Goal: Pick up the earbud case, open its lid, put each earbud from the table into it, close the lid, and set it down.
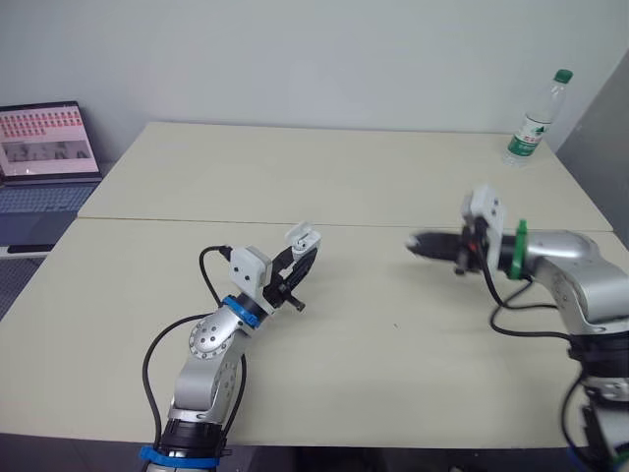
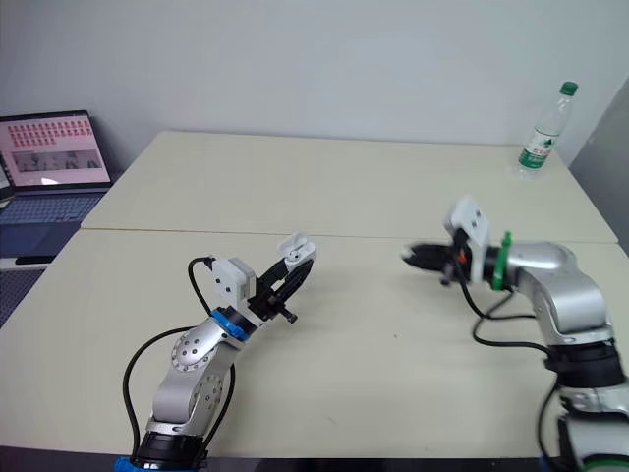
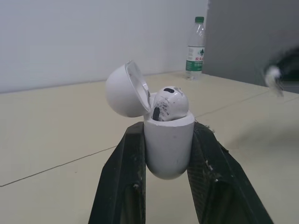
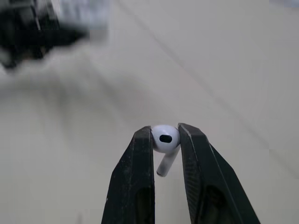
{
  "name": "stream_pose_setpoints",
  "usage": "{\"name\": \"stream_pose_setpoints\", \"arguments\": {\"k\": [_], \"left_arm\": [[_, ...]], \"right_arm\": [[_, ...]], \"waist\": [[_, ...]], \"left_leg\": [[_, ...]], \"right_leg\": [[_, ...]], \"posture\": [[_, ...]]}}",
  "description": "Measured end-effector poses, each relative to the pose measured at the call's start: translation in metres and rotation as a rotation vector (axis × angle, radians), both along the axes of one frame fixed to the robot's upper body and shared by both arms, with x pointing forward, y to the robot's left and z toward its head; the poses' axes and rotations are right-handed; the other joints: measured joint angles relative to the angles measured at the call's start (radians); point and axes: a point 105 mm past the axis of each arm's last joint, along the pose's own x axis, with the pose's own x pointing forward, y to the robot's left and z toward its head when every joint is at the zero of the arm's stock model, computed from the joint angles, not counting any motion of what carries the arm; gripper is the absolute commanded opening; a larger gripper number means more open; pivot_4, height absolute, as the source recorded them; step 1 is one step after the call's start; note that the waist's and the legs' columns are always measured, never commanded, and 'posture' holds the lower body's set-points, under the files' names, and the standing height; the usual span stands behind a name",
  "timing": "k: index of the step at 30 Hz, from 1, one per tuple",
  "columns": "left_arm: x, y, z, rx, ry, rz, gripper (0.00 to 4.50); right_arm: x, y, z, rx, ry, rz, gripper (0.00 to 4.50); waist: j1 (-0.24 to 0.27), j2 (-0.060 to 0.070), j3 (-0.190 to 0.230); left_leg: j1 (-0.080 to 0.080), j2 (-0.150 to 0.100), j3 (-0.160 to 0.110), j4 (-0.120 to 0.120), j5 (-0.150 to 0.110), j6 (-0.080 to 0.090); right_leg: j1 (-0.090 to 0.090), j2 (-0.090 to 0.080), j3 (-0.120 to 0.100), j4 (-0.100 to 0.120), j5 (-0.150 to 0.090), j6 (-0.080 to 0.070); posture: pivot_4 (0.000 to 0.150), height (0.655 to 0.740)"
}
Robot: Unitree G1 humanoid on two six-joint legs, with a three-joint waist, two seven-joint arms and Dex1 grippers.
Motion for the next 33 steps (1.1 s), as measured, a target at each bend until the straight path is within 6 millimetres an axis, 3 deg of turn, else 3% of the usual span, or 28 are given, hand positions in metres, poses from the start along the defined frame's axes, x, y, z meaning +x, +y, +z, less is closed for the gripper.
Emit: {"name": "stream_pose_setpoints", "arguments": {"k": [3, 11, 17, 33], "left_arm": [[0.002, -0.004, 0.005, 0.001, -0.008, -0.026, 0.81], [0.004, -0.014, 0.014, -0.004, -0.001, -0.087, 0.81], [0.003, -0.019, 0.022, -0.011, -0.012, -0.112, 0.81], [0.000, -0.026, 0.027, -0.025, -0.011, -0.142, 0.81]], "right_arm": [[-0.007, 0.036, 0.016, 0.164, -0.022, 0.021, 0.41], [-0.009, 0.065, 0.004, 0.253, 0.006, -0.017, 0.41], [-0.009, 0.074, 0.007, 0.280, -0.035, -0.021, 0.41], [0.001, 0.076, -0.011, 0.256, -0.041, -0.074, 0.41]], "waist": [[0.018, 0.000, 0.000], [0.021, 0.000, 0.000], [0.008, 0.000, 0.000], [0.007, 0.000, 0.000]], "left_leg": [[-0.012, -0.003, -0.002, 0.001, 0.000, 0.000], [-0.017, -0.004, 0.000, 0.003, 0.000, 0.000], [-0.014, -0.002, 0.000, 0.002, 0.000, 0.001], [-0.014, -0.003, 0.002, 0.002, 0.000, 0.001]], "right_leg": [[-0.010, -0.004, -0.002, 0.000, 0.000, 0.000], [-0.016, -0.007, -0.002, 0.001, 0.001, 0.001], [-0.015, -0.004, -0.001, 0.002, 0.001, 0.001], [-0.015, -0.004, 0.000, 0.001, 0.001, 0.001]], "posture": [[0.150, 0.7400], [0.150, 0.7400], [0.150, 0.7400], [0.150, 0.7400]]}}
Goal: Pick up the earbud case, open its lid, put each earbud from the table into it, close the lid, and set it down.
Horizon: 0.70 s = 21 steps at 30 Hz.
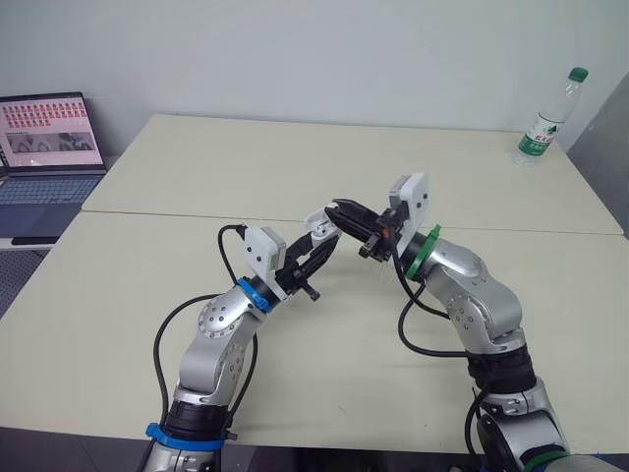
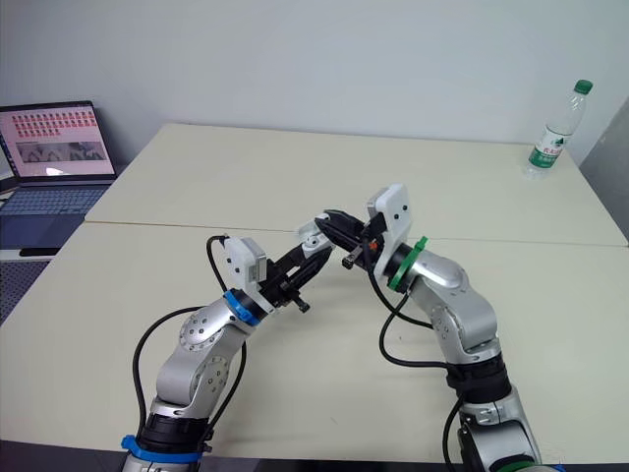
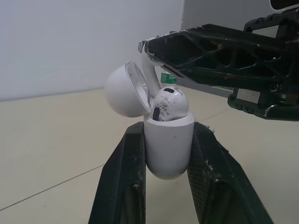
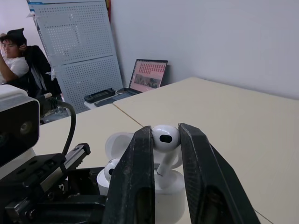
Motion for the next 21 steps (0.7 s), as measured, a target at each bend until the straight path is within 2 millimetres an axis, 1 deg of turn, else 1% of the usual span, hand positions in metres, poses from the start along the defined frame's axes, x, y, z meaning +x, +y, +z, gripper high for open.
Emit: {"name": "stream_pose_setpoints", "arguments": {"k": [6, 14, 16, 17, 19, 20, 21], "left_arm": [[-0.001, 0.000, -0.002, 0.000, 0.008, 0.001, 0.81], [-0.001, 0.000, -0.003, 0.002, 0.011, -0.004, 0.81], [-0.002, -0.001, -0.004, 0.003, 0.013, -0.006, 0.81], [-0.002, -0.001, -0.003, 0.002, 0.011, -0.006, 0.81], [-0.001, 0.000, -0.003, 0.004, 0.009, -0.001, 0.81], [-0.001, 0.001, -0.003, 0.004, 0.010, 0.001, 0.81], [-0.001, 0.001, -0.003, 0.004, 0.009, 0.002, 0.81]], "right_arm": [[0.000, -0.001, -0.006, -0.017, 0.006, -0.001, 0.41], [-0.002, -0.003, -0.008, -0.043, -0.019, 0.007, 0.41], [-0.003, -0.004, -0.008, -0.050, -0.026, 0.005, 1.15], [-0.003, -0.003, -0.010, -0.058, -0.023, 0.005, 1.42], [-0.004, -0.003, -0.015, -0.066, -0.013, 0.006, 2.21], [-0.003, -0.004, -0.015, -0.070, -0.014, 0.003, 2.40], [-0.003, -0.004, -0.015, -0.071, -0.014, 0.001, 2.40]], "waist": [[0.000, 0.000, 0.000], [0.000, 0.000, 0.000], [0.000, 0.000, 0.000], [0.000, 0.000, 0.000], [0.000, 0.000, 0.000], [0.000, 0.000, 0.000], [0.000, 0.000, 0.000]], "left_leg": [[0.000, 0.000, 0.000, 0.000, 0.000, 0.000], [0.000, 0.000, 0.000, 0.000, 0.000, 0.000], [0.000, 0.000, 0.000, 0.000, 0.000, 0.000], [0.000, 0.000, 0.000, 0.000, 0.000, 0.000], [0.000, 0.000, 0.000, 0.000, 0.000, 0.000], [0.000, 0.000, 0.000, 0.000, 0.000, 0.000], [0.000, 0.000, 0.000, 0.000, 0.000, 0.000]], "right_leg": [[0.000, 0.000, 0.000, 0.000, 0.000, 0.000], [0.000, 0.000, 0.000, 0.000, 0.000, 0.000], [0.000, 0.000, 0.000, 0.000, 0.000, 0.000], [0.000, 0.000, 0.000, 0.000, 0.000, 0.000], [0.000, 0.000, 0.000, 0.000, 0.000, 0.000], [0.000, 0.000, 0.000, 0.000, 0.000, 0.000], [0.000, 0.000, 0.000, 0.000, 0.000, 0.000]], "posture": [[0.150, 0.7400], [0.150, 0.7400], [0.150, 0.7400], [0.150, 0.7400], [0.150, 0.7400], [0.150, 0.7400], [0.150, 0.7400]]}}
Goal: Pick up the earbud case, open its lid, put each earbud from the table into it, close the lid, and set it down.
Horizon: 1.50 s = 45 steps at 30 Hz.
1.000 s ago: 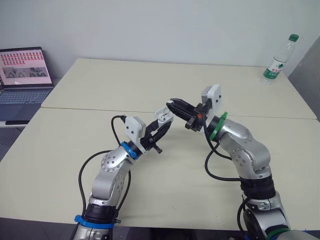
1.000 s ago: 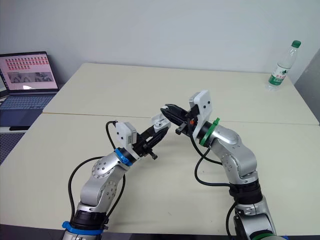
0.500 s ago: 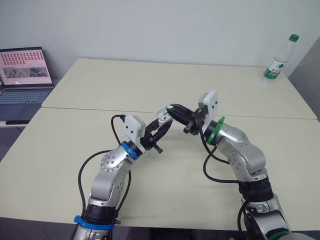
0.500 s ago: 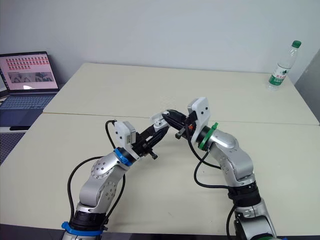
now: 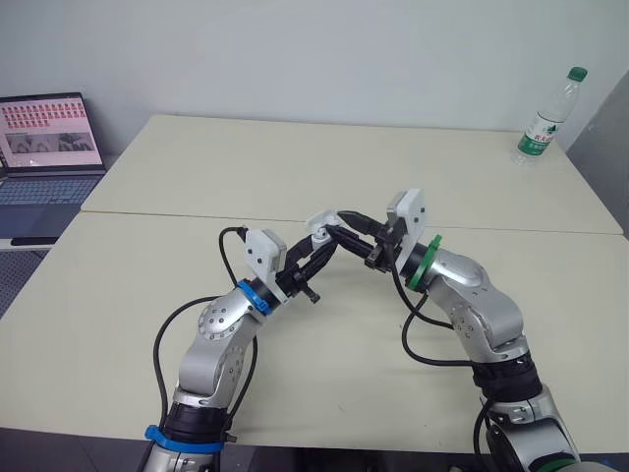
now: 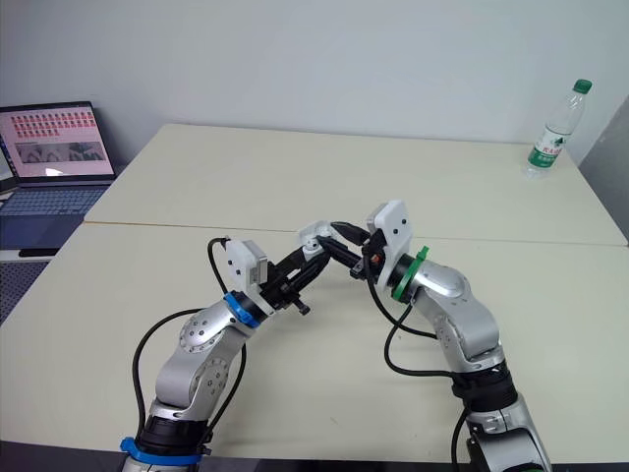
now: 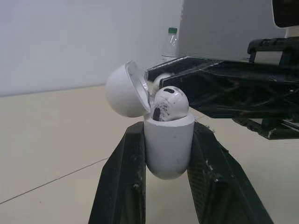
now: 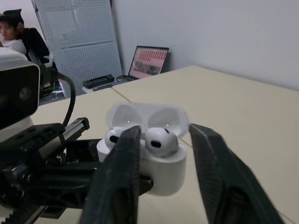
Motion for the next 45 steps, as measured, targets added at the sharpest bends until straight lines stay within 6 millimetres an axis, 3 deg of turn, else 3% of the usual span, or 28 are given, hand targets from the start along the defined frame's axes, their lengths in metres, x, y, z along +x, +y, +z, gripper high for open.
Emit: {"name": "stream_pose_setpoints", "arguments": {"k": [8, 11, 16, 19, 24, 29, 36, 41, 45], "left_arm": [[0.000, -0.001, 0.000, -0.001, -0.002, -0.004, 0.81], [-0.002, -0.002, 0.000, 0.000, -0.003, -0.008, 0.81], [-0.005, 0.001, -0.006, 0.030, 0.007, -0.028, 0.81], [-0.009, -0.003, -0.007, 0.058, 0.000, -0.071, 0.81], [-0.014, -0.010, -0.009, 0.107, -0.024, -0.136, 0.81], [-0.017, -0.018, -0.013, 0.149, -0.041, -0.173, 0.81], [-0.018, -0.020, -0.016, 0.176, -0.040, -0.174, 0.81], [-0.017, -0.018, -0.019, 0.192, -0.034, -0.166, 0.81], [-0.016, -0.017, -0.018, 0.190, -0.034, -0.156, 0.81]], "right_arm": [[-0.004, -0.001, 0.002, 0.036, 0.028, 0.048, 2.40], [-0.009, -0.012, 0.008, 0.087, 0.095, 0.110, 2.40], [-0.006, -0.039, 0.037, 0.065, 0.120, 0.143, 2.40], [0.005, -0.045, 0.048, 0.020, 0.104, 0.143, 1.81], [0.039, -0.045, 0.022, -0.162, 0.133, 0.091, 0.04], [0.059, -0.027, 0.007, -0.311, 0.093, 0.094, 0.04], [0.035, -0.002, 0.007, -0.382, 0.090, 0.318, 0.04], [0.018, -0.002, 0.019, -0.430, 0.058, 0.392, 0.04], [0.010, -0.005, 0.015, -0.451, 0.056, 0.408, 0.04]], "waist": [[0.000, 0.000, 0.000], [0.000, 0.000, 0.000], [0.000, 0.000, 0.000], [-0.002, 0.000, 0.000], [-0.003, 0.000, 0.000], [-0.002, 0.000, 0.000], [-0.001, 0.000, 0.000], [-0.001, 0.000, 0.000], [-0.001, 0.000, 0.000]], "left_leg": [[0.000, 0.000, 0.000, 0.000, 0.000, 0.000], [0.000, 0.000, 0.000, 0.000, 0.000, 0.000], [0.001, 0.000, 0.000, 0.000, 0.000, 0.000], [0.002, 0.001, 0.001, -0.001, 0.000, 0.000], [0.002, 0.001, 0.004, -0.001, 0.000, 0.000], [0.001, 0.001, 0.004, -0.002, 0.000, 0.000], [0.001, 0.001, 0.003, -0.002, 0.000, 0.000], [0.001, 0.001, 0.003, -0.002, 0.000, 0.000], [0.001, 0.001, 0.002, -0.002, 0.000, 0.000]], "right_leg": [[0.000, 0.000, 0.000, 0.000, 0.000, 0.000], [0.000, 0.000, 0.000, 0.000, 0.000, 0.000], [0.000, 0.000, 0.000, 0.000, 0.000, 0.000], [0.000, 0.001, 0.001, 0.000, 0.000, 0.000], [0.000, 0.001, 0.003, -0.001, 0.000, 0.000], [-0.001, 0.001, 0.004, -0.001, 0.000, 0.000], [-0.001, -0.001, 0.002, -0.001, 0.000, 0.000], [-0.001, -0.001, 0.001, -0.001, 0.000, 0.000], [0.000, -0.001, 0.001, -0.001, 0.000, 0.000]], "posture": [[0.150, 0.7400], [0.150, 0.7400], [0.150, 0.7400], [0.150, 0.7400], [0.150, 0.7400], [0.150, 0.7400], [0.150, 0.7400], [0.150, 0.7400], [0.150, 0.7400]]}}
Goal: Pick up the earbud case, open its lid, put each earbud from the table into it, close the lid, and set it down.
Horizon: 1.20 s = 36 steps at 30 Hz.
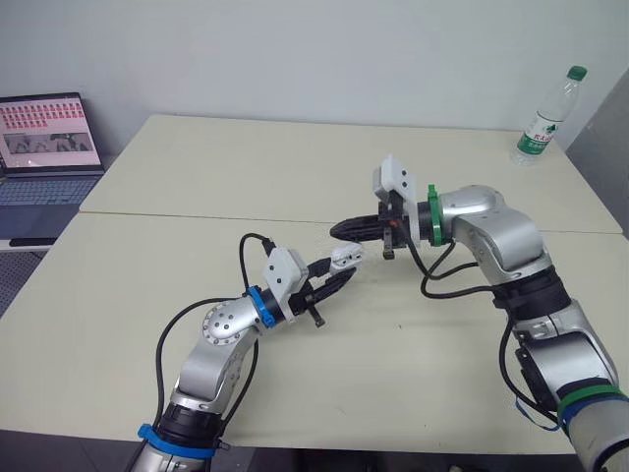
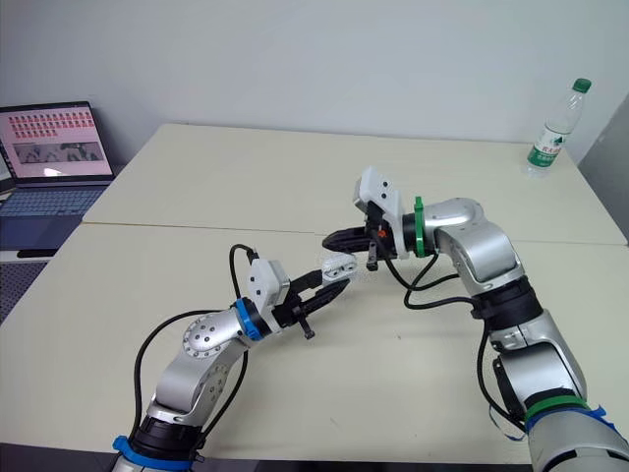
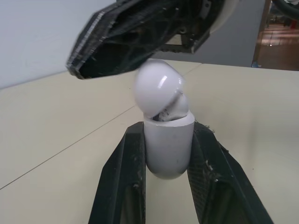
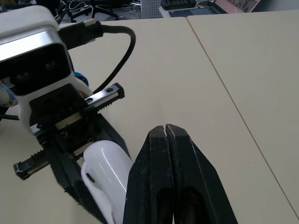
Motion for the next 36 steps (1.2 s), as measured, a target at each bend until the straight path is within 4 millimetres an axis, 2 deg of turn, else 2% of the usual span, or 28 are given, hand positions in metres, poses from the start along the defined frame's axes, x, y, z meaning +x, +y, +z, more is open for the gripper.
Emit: {"name": "stream_pose_setpoints", "arguments": {"k": [8, 12, 15, 17, 19, 21, 24, 26, 28, 31, 36], "left_arm": [[0.001, 0.001, -0.003, 0.007, 0.015, -0.002, 0.81], [0.004, 0.001, 0.001, -0.006, 0.021, -0.005, 0.81], [0.005, 0.003, 0.004, -0.040, 0.086, -0.013, 0.81], [0.004, 0.005, 0.000, -0.044, 0.178, -0.031, 0.81], [0.001, 0.007, -0.006, -0.029, 0.278, -0.050, 0.81], [0.003, 0.012, -0.013, -0.026, 0.415, -0.038, 0.81], [0.007, 0.013, -0.014, -0.042, 0.579, -0.043, 0.81], [0.009, 0.010, -0.014, -0.056, 0.689, -0.047, 0.81], [0.012, 0.006, -0.016, -0.105, 0.830, -0.037, 0.81], [0.010, 0.000, -0.030, -0.144, 1.040, -0.022, 0.81], [0.006, 0.003, -0.049, -0.103, 1.200, 0.046, 0.81]], "right_arm": [[-0.001, -0.012, -0.008, -0.015, -0.029, -0.056, 0.04], [-0.001, -0.018, -0.004, 0.062, -0.028, -0.097, 0.04], [-0.001, -0.032, 0.018, 0.185, -0.059, -0.134, 0.63], [-0.006, -0.046, 0.030, 0.232, -0.098, -0.160, 1.28], [-0.013, -0.060, 0.028, 0.229, -0.129, -0.175, 2.01], [-0.023, -0.072, 0.011, 0.200, -0.132, -0.182, 2.79], [-0.035, -0.086, -0.021, 0.156, -0.118, -0.188, 3.92], [-0.043, -0.091, -0.035, 0.124, -0.141, -0.178, 4.47], [-0.050, -0.093, -0.048, 0.107, -0.153, -0.173, 4.47], [-0.054, -0.091, -0.062, 0.110, -0.146, -0.197, 4.47], [-0.056, -0.078, -0.061, 0.135, -0.175, -0.210, 4.47]], "waist": [[0.000, 0.000, 0.000], [0.000, 0.000, 0.000], [0.000, 0.000, 0.000], [0.000, 0.000, 0.000], [0.001, 0.000, 0.000], [0.002, 0.000, 0.000], [0.001, -0.001, 0.000], [0.001, -0.001, 0.000], [-0.001, -0.001, 0.000], [-0.004, -0.001, 0.000], [-0.004, 0.000, 0.000]], "left_leg": [[0.000, 0.000, 0.000, 0.000, 0.000, 0.000], [0.000, 0.000, 0.000, 0.000, 0.000, 0.000], [0.000, 0.000, 0.000, 0.000, 0.000, 0.000], [-0.001, 0.000, -0.001, 0.000, 0.000, 0.000], [-0.001, 0.000, -0.002, 0.000, 0.000, 0.000], [-0.001, -0.001, -0.003, 0.000, 0.000, 0.000], [0.000, -0.001, -0.002, 0.002, 0.000, 0.000], [0.000, -0.001, -0.002, 0.002, 0.000, 0.000], [0.001, -0.001, -0.002, 0.002, 0.000, 0.000], [0.001, 0.000, -0.002, 0.002, 0.000, 0.000], [0.002, 0.000, -0.003, 0.001, 0.001, -0.002]], "right_leg": [[0.000, 0.000, 0.000, 0.000, 0.000, 0.000], [0.000, 0.000, 0.000, 0.000, 0.000, 0.000], [0.000, 0.000, 0.000, 0.000, 0.000, 0.000], [0.000, 0.000, -0.001, 0.000, 0.000, 0.000], [0.001, 0.000, -0.001, -0.001, 0.000, 0.000], [0.001, 0.001, -0.002, -0.001, -0.001, 0.001], [0.001, 0.001, -0.001, 0.000, -0.001, 0.001], [0.002, 0.001, -0.001, 0.000, -0.001, 0.002], [0.002, 0.001, -0.001, 0.001, -0.003, 0.006], [0.002, 0.002, 0.000, 0.002, -0.003, 0.006], [0.002, 0.002, -0.001, 0.002, -0.002, 0.003]], "posture": [[0.150, 0.7400], [0.150, 0.7400], [0.150, 0.7400], [0.150, 0.7400], [0.150, 0.7400], [0.150, 0.7400], [0.150, 0.7400], [0.150, 0.7400], [0.150, 0.7400], [0.150, 0.7400], [0.150, 0.7400]]}}
